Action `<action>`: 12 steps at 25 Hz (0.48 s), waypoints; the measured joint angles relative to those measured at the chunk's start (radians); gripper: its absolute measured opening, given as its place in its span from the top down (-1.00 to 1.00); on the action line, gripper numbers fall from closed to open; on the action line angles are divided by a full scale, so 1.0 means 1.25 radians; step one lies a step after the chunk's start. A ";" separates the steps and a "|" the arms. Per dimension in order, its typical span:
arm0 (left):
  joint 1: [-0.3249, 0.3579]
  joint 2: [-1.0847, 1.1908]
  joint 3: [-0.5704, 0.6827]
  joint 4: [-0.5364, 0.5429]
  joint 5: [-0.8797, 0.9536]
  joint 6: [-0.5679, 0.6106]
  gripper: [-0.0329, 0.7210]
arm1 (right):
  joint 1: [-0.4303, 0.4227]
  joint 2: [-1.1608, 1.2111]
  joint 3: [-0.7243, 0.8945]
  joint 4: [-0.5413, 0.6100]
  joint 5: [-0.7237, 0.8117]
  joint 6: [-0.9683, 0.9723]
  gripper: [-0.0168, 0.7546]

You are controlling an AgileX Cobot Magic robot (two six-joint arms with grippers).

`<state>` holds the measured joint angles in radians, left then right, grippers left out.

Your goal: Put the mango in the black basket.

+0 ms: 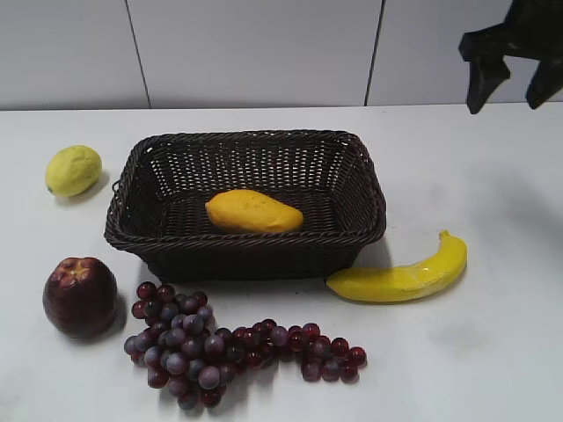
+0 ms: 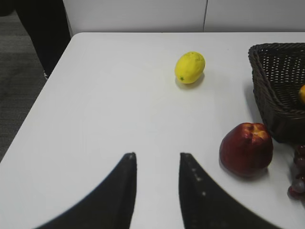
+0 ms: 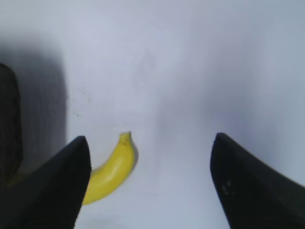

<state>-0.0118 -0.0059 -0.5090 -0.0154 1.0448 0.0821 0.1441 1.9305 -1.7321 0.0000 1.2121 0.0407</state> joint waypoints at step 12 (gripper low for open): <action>0.000 0.000 0.000 0.000 0.000 0.000 0.28 | -0.042 -0.284 0.351 0.000 -0.002 0.002 -0.59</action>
<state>-0.0118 -0.0059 -0.5090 -0.0154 1.0448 0.0821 0.0916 1.5753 -1.2932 0.0000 1.2101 0.0426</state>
